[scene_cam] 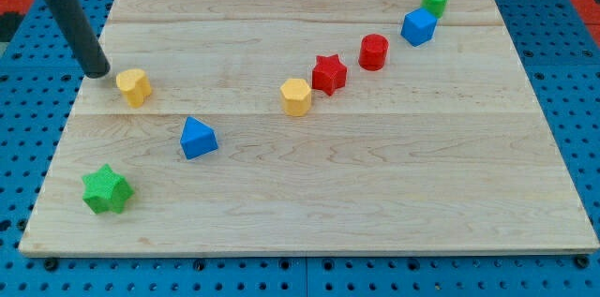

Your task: Push yellow heart closer to the blue triangle

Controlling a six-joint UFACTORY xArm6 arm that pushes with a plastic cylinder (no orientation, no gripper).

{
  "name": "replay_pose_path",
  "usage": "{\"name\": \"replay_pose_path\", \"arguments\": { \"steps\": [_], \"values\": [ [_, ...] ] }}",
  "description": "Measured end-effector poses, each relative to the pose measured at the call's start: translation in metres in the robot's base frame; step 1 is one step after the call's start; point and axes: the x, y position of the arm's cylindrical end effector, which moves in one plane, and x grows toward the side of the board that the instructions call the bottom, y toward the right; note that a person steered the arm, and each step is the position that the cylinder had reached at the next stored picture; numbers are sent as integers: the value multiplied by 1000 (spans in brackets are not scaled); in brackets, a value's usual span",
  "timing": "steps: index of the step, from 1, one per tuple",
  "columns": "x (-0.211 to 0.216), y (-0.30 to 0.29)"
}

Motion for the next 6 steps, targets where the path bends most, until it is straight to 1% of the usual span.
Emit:
{"name": "replay_pose_path", "arguments": {
  "steps": [1,2,3,5,6],
  "values": [
    [12,65],
    [17,42],
    [17,-5],
    [37,83],
    [42,65]
  ]
}}
